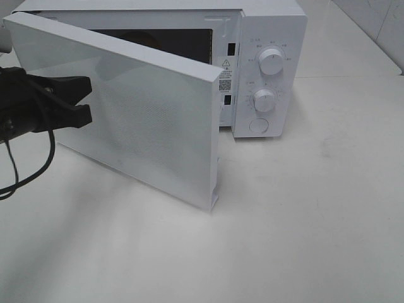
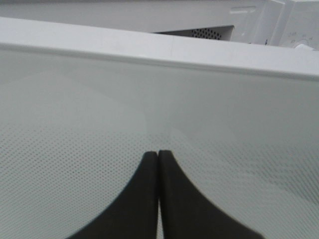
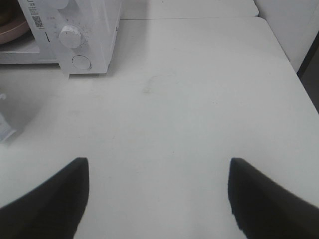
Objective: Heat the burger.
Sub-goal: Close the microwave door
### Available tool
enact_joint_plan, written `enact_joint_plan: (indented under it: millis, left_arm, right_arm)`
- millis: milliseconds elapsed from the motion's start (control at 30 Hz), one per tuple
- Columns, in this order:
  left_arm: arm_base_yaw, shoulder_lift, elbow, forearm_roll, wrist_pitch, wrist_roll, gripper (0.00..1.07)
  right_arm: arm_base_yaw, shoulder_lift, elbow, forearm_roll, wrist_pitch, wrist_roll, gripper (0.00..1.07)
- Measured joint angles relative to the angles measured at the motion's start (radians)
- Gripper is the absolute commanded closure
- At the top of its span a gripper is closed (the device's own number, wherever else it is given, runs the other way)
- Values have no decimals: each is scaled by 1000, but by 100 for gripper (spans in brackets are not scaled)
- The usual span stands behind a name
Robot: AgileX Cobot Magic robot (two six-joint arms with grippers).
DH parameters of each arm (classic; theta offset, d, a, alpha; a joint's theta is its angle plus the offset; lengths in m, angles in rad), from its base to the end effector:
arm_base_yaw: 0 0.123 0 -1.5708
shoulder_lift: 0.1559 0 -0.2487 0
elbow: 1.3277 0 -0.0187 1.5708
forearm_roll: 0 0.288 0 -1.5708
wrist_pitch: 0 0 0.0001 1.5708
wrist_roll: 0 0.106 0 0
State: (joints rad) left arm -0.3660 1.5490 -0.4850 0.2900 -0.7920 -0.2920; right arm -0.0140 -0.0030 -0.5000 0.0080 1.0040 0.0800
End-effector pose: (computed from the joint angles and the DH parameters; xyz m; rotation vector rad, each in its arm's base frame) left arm 0.2832 -0.1316 0.1199 0.3994 1.7558 -0.5061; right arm 0.0801 -0.0004 0.2940 0.0931 1.9828 0.0522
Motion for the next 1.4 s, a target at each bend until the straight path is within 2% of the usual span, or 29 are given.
enact_joint_plan:
  millis: [133,433,633,800,833,933,1067,1400]
  left_arm:
    - [-58,42,-46,-66,0,15,107]
    - [-195,150,-185,-233,38,110,107]
    - [-243,195,-247,-305,52,155,107]
    - [-285,254,-323,-426,69,219,107]
    - [-285,254,-323,-426,69,219,107]
    - [-305,288,-379,-496,93,276,107]
    - [-315,326,-437,-515,104,300,107]
    - [-335,407,-563,-496,181,304,107]
  right_arm:
    - [0,0,0,0,0,0,32]
    - [0,0,0,0,0,0,32]
    - [0,0,0,0,0,0,32]
    - [0,0,0,0,0,0,32]
    - [0,0,0,0,0,0,32]
    - [0,0,0,0,0,0,32]
    - [0,0,0,0,0,0,32]
    - [0,0,0,0,0,0,32]
